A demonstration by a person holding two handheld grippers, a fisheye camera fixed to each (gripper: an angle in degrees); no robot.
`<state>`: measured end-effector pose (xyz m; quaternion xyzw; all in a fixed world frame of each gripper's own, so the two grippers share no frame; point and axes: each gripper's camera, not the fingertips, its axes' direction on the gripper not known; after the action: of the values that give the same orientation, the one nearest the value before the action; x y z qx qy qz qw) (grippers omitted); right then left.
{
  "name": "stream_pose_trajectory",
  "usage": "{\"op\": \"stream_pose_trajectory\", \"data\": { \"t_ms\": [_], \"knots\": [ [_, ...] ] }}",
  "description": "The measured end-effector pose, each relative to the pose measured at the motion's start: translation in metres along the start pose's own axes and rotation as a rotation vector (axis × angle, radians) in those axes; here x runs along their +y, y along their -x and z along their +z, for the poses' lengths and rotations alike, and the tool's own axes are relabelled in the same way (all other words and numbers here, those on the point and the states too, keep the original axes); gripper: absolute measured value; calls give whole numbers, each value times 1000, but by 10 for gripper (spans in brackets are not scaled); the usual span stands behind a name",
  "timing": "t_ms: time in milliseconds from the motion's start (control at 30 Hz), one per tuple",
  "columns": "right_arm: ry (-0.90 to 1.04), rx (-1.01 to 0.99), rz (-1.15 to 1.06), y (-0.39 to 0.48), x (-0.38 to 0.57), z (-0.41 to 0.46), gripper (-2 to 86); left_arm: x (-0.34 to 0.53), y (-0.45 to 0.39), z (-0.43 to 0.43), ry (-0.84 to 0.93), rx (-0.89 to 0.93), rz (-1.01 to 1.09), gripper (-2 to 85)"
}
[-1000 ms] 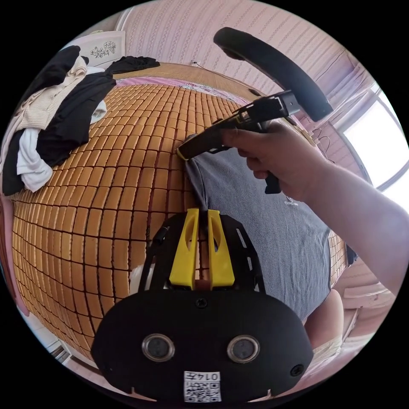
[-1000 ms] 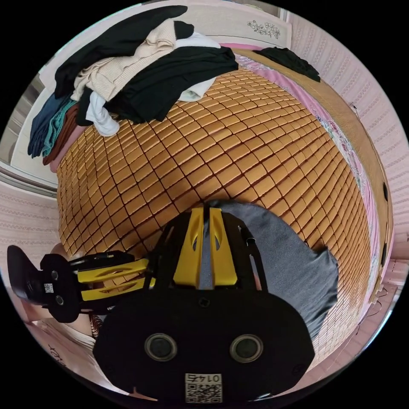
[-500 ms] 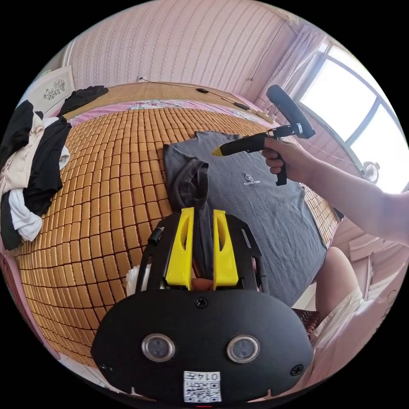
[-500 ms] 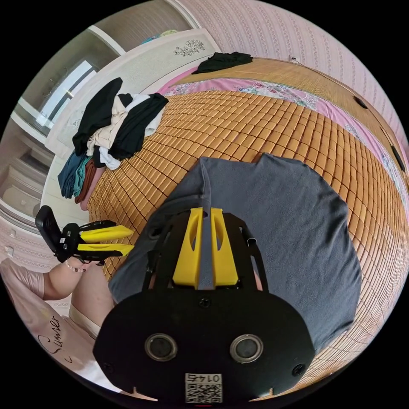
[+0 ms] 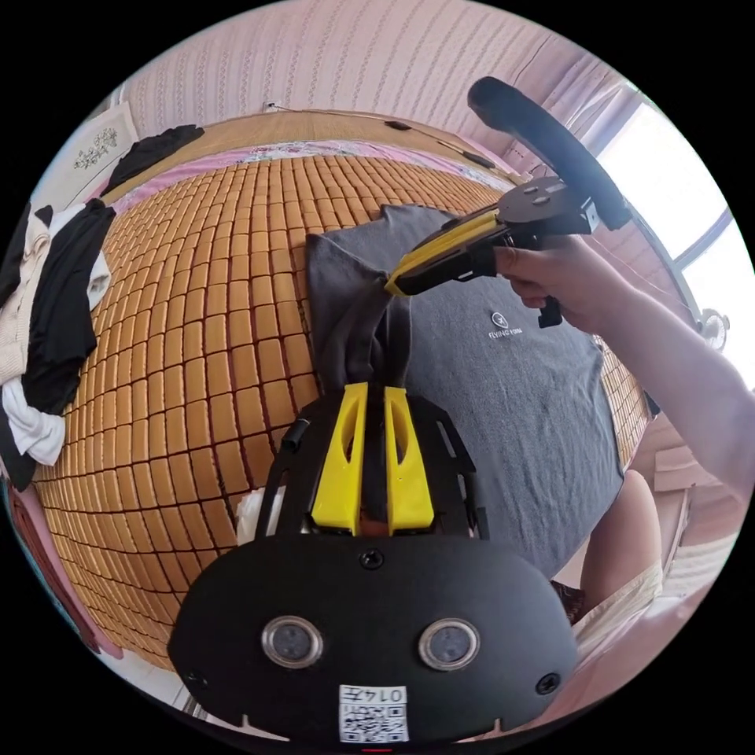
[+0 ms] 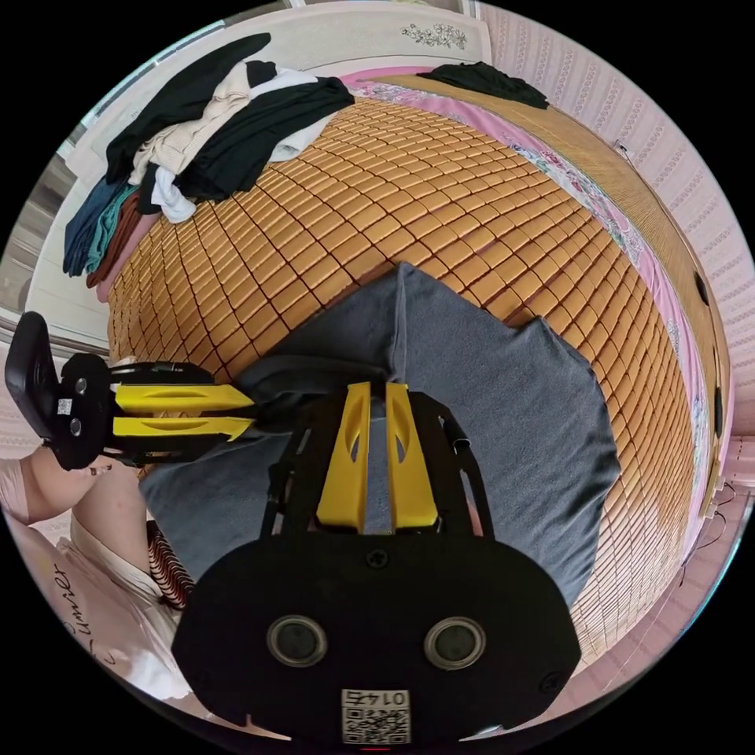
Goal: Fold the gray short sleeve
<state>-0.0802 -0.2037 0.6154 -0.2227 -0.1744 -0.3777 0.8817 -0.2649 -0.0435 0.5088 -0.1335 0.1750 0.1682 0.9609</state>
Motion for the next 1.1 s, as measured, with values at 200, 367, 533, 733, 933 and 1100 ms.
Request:
{"op": "stream_pose_trajectory", "data": {
  "t_ms": [200, 367, 533, 733, 933, 1100],
  "knots": [
    [-82, -87, 14, -20, 4, -19, -2, -1, -26, -24, -118, 93, 150, 3],
    [-37, -116, 10, -34, 25, -20, 6, -1, -41, -7, -34, 94, 212, 40],
    [-53, -115, 6, -38, 37, -36, 43, 6, -56, -18, -44, 2, 224, 64],
    [-109, -147, 39, -31, 4, -23, 82, -11, -67, 8, 4, -53, 177, 74],
    [-108, -101, 11, -18, -12, -16, 21, -24, -75, 11, -24, -93, 192, -1],
    [-110, -114, 24, -22, -2, -15, 13, -34, -80, 21, 18, -116, 227, -2]
  ]
}}
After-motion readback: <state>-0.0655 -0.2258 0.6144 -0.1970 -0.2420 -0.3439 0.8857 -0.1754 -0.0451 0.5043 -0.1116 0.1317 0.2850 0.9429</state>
